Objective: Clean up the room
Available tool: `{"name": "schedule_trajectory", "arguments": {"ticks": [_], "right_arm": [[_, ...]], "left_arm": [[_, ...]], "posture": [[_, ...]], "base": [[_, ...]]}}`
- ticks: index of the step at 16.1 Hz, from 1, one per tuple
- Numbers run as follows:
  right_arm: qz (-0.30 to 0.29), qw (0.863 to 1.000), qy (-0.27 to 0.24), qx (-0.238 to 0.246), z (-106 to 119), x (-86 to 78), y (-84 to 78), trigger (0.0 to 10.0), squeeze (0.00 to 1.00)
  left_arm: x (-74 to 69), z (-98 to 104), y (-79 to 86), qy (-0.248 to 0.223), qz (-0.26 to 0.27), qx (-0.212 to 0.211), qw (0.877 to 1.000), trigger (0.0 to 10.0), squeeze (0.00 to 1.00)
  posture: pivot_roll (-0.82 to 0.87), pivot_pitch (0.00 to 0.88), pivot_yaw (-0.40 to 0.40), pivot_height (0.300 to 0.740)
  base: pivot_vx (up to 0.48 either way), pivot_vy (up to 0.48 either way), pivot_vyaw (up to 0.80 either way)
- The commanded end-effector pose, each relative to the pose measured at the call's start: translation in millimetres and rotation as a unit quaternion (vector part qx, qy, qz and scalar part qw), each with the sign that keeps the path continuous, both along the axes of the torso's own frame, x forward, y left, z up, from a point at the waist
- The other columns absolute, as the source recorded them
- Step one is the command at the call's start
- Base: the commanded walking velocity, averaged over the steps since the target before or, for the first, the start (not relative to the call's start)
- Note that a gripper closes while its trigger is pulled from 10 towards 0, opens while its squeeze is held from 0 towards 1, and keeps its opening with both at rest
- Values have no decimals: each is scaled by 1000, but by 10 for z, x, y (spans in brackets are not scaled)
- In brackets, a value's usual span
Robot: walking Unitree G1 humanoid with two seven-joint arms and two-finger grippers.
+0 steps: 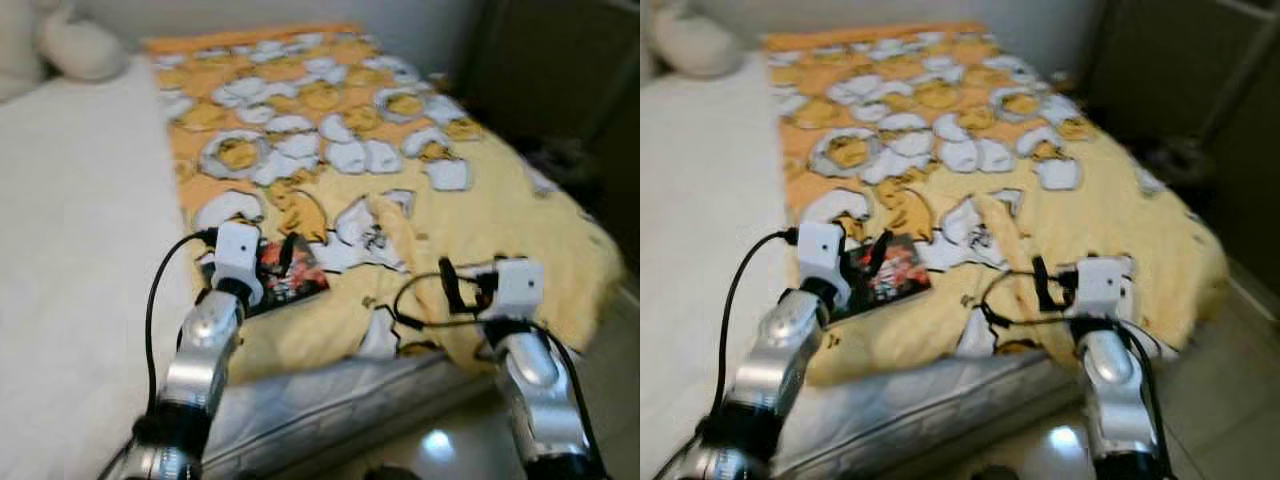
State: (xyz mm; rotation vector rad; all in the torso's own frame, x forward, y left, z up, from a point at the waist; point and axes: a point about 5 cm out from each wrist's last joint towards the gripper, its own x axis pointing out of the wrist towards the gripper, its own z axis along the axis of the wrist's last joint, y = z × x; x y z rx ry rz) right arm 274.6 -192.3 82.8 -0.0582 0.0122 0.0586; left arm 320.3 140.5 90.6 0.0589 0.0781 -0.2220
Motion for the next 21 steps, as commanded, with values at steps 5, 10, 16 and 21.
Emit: {"name": "schedule_trajectory", "arguments": {"ticks": [5,10,16,21], "right_arm": [[39,999,5,2,54,-97,135,10000,0],[38,999,28,0,28,-378,120,10000,0],[27,997,71,-1,-8,-739,45,10000,0],[32,996,82,6,-6,-757,85,10000,0]], "left_arm": [[209,-103,265,58,41,-8,997,10000,0],[280,-216,425,112,82,8,990,10000,0],[232,-258,780,128,154,26,979,10000,0],[164,-368,779,154,164,-57,973,10000,0]], "posture": [[-147,49,17,740],[-201,131,23,740],[-235,208,25,740],[-220,208,20,740]], "base": [[0,0,0],[0,0,0],[0,0,0],[0,0,0]]}}
